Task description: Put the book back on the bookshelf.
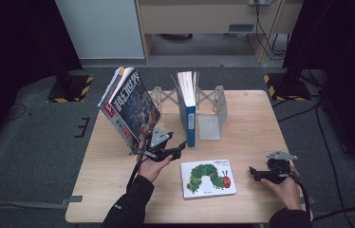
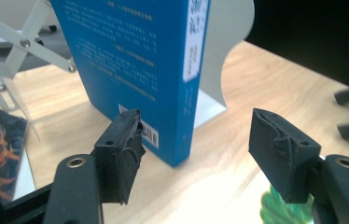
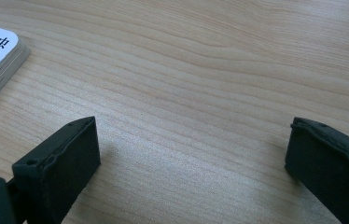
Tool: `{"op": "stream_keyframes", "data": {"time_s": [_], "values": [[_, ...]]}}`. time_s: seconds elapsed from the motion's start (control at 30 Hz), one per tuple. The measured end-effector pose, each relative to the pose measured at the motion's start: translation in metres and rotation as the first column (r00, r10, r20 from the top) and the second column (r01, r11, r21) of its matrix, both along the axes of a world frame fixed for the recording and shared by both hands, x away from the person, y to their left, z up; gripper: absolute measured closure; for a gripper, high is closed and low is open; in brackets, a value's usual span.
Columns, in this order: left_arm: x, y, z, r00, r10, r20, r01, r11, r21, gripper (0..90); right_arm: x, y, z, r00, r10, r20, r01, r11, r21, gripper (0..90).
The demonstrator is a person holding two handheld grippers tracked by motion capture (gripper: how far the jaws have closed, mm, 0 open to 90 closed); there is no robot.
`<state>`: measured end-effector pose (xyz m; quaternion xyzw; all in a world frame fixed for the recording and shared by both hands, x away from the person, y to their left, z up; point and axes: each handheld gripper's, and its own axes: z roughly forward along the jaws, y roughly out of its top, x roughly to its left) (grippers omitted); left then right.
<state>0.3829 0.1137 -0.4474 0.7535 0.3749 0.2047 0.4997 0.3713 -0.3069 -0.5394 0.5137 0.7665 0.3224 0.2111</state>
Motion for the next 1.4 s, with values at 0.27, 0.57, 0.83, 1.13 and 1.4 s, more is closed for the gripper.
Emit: {"op": "stream_keyframes", "data": {"time_s": [0.27,0.57,0.83,1.13,1.4], "values": [[-0.016,0.013,-0.017,0.9983,-0.026,-0.051,0.029,0.9981,0.054,32.8,0.0,0.0,0.0,1.0,-0.003,0.002,0.003,1.0,-0.002,4.1],[-0.037,0.024,-0.043,0.9922,-0.054,-0.112,0.06,0.9968,0.053,31.2,-0.004,0.003,0.006,0.9998,0.013,-0.011,-0.013,1.0,0.001,21.2],[-0.038,0.025,-0.062,0.9827,-0.055,-0.177,0.068,0.9952,0.069,30.1,-0.013,0.016,0.012,0.9986,0.054,0.002,-0.054,0.996,0.073,31.1],[-0.041,0.019,-0.07,0.9762,-0.076,-0.203,0.093,0.9927,0.077,29.7,-0.02,0.037,0.017,0.9922,0.124,0.006,-0.124,0.977,0.172,40.5],[-0.045,0.002,-0.081,0.9643,-0.112,-0.24,0.138,0.9861,0.093,28.5,-0.029,0.062,0.017,0.9818,0.19,-0.013,-0.18,0.948,0.263,45.0]]}}
